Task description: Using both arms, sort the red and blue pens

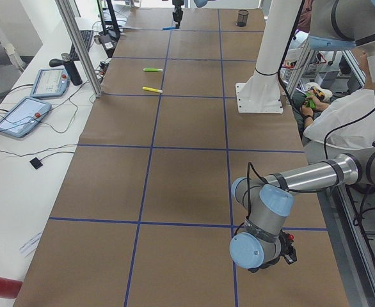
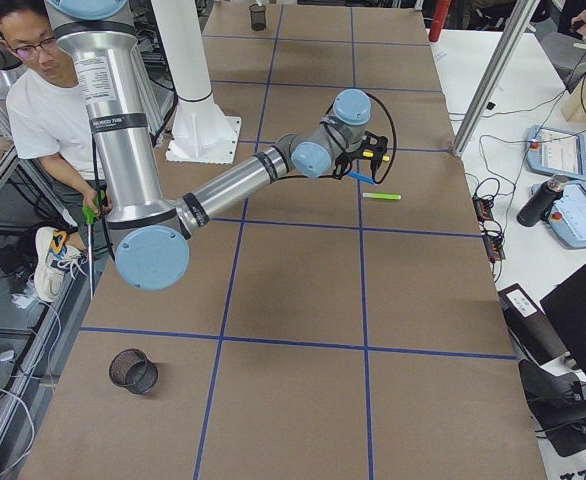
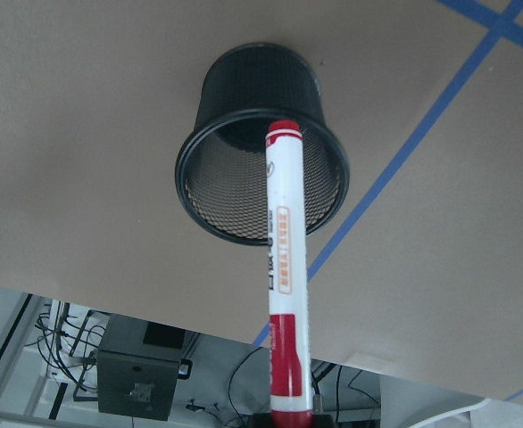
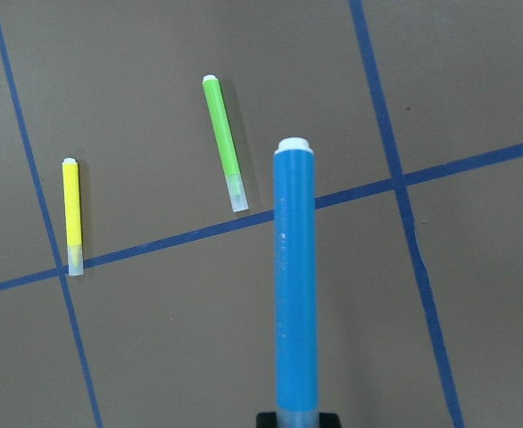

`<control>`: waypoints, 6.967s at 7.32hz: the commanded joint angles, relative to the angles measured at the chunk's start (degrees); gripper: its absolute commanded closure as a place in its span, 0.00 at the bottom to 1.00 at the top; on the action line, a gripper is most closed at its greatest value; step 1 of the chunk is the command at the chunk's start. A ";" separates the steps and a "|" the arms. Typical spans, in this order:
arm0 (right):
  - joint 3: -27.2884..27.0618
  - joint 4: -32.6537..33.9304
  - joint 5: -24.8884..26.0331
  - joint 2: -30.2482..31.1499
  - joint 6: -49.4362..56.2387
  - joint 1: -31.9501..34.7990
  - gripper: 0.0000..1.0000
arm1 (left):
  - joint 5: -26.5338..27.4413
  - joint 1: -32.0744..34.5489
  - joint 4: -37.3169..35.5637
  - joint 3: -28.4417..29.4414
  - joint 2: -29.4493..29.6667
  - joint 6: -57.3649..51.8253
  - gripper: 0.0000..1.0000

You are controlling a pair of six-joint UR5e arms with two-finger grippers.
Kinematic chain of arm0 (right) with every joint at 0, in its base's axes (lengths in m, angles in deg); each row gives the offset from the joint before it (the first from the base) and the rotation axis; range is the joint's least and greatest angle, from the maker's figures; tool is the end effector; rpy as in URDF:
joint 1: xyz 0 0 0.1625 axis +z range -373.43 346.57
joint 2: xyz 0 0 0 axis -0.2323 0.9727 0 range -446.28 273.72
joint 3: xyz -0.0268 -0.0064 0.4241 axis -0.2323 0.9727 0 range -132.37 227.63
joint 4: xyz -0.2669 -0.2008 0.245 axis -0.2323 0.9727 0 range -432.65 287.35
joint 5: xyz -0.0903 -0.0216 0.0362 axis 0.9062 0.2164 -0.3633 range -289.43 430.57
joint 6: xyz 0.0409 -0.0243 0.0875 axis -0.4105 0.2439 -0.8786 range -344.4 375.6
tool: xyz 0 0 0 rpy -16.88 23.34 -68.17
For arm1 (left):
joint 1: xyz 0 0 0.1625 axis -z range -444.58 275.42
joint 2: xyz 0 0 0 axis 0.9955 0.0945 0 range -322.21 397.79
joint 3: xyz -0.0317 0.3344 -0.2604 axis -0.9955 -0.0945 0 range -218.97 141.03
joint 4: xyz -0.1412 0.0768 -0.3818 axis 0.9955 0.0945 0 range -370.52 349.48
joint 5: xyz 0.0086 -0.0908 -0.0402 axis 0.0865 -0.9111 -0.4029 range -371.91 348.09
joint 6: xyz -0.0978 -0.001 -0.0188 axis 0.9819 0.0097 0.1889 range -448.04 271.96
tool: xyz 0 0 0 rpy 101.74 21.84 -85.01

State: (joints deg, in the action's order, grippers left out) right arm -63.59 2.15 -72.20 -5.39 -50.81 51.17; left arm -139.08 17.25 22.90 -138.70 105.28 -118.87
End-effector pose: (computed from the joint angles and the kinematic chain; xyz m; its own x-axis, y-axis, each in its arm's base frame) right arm -0.1736 -0.4917 0.3553 0.3966 0.2707 0.8772 -0.1572 0.9614 -0.2256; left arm -0.1086 -0.1619 0.7632 0.6072 -0.4386 -0.6625 -0.2784 0.6636 -0.6944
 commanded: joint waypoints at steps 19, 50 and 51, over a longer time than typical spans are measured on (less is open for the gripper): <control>6.11 52.15 17.34 20.16 87.26 26.78 1.00 | -19.78 -11.10 50.11 6.32 22.60 33.93 0.00; 7.88 24.28 10.24 15.79 75.72 26.98 0.00 | -4.27 -15.08 58.69 -5.47 19.43 38.65 0.00; 4.82 22.25 9.54 15.70 71.37 26.98 0.00 | -4.40 -15.08 58.69 -5.30 19.43 38.65 0.00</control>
State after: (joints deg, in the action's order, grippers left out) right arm -55.44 27.44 -61.99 10.37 24.66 78.15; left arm -145.78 2.23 81.59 -144.11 124.76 -79.86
